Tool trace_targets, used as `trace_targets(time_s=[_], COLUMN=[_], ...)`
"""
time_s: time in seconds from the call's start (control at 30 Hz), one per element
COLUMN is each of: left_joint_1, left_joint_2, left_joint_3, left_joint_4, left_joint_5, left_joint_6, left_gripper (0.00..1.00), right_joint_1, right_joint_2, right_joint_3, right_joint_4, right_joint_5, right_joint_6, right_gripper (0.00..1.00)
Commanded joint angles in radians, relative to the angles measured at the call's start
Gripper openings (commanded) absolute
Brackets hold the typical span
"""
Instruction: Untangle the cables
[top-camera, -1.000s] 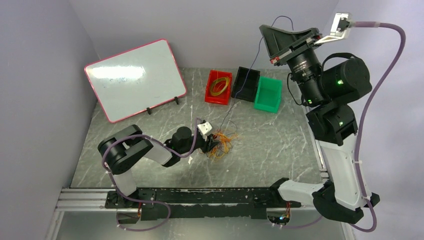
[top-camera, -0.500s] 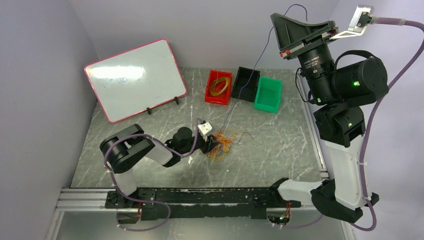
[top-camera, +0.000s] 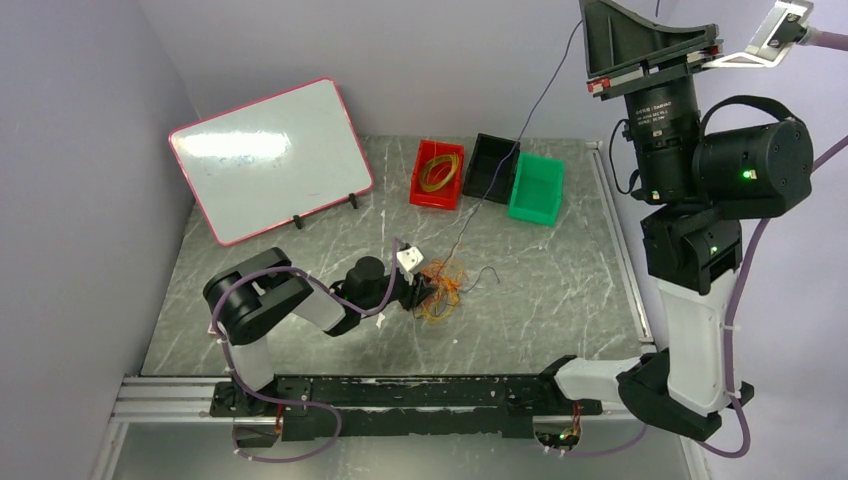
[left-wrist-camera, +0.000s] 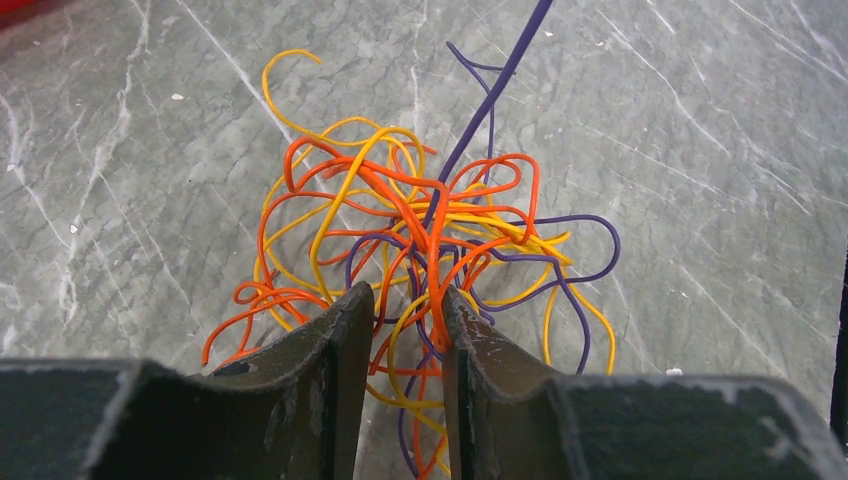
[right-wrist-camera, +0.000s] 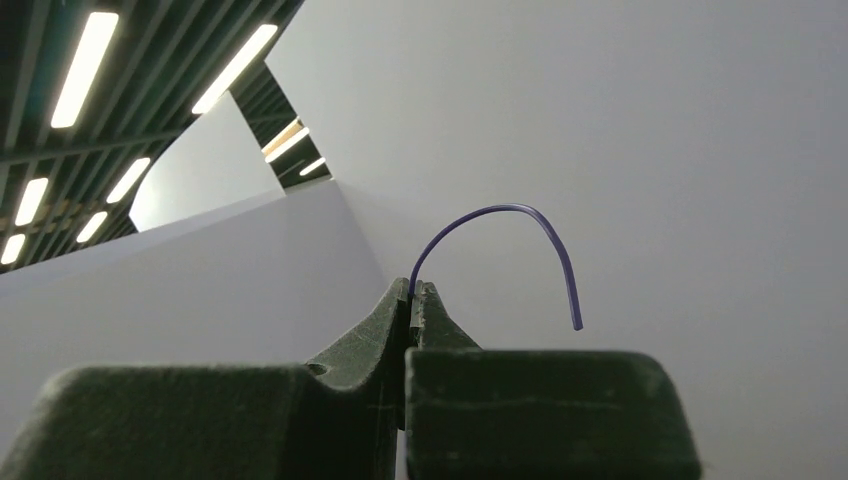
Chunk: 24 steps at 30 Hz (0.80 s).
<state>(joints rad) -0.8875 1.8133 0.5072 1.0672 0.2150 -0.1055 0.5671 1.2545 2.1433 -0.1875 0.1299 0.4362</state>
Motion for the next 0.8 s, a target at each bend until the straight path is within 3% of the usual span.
trace_targets(time_s=[0.0,0.13,0.23,0.33,0.37,0.47,0.5,0.67,0.77], left_joint_1=[-0.011,-0.011,-0.010,-0.010,-0.010,-0.010,-0.010,-0.010,-0.010], left_joint_2=[-0.006,-0.099,-0.205,-0.304,-0.332,-0.409,-0.427,-0.441,-0.377], left_joint_3=[-0.009,-0.007,-0.007,0.012,0.021,0.030,0.027,0.024,0.067], left_joint_4=[0.028,0.013,-0.002,-0.054,-0.079,-0.127,-0.133,-0.120,-0.105], left_joint_5=[-0.017,-0.005,-0.005,-0.007,-0.010,-0.016,-0.025,-0.098,-0.048], left_joint_6=[-0.014,-0.018,-0.002,0.041,0.056,0.101,0.115,0.204,0.232], left_gripper=[0.37,0.40,0.53,0.58,0.62,0.97,1.00,1.00,1.00], right_joint_1=[0.004,0.004,0.004,0.004,0.004,0.004,0.004,0.005,0.004], right_joint_2=[0.008,-0.006,-0.032,-0.061,-0.069,-0.080,-0.081,-0.079,-0.087], right_joint_3=[-0.010,-0.101,-0.229,-0.345,-0.381,-0.447,-0.459,-0.483,-0.486], right_joint_4=[0.033,0.009,0.009,0.023,0.028,0.033,0.033,0.047,0.048], right_joint_5=[-0.008,-0.059,-0.104,-0.142,-0.154,-0.189,-0.203,-0.267,-0.268], right_joint_6=[0.004,0.044,0.100,0.152,0.168,0.205,0.214,0.256,0.262], right_gripper=[0.00,0.00,0.00,0.00,0.00,0.00,0.00,0.00,0.00])
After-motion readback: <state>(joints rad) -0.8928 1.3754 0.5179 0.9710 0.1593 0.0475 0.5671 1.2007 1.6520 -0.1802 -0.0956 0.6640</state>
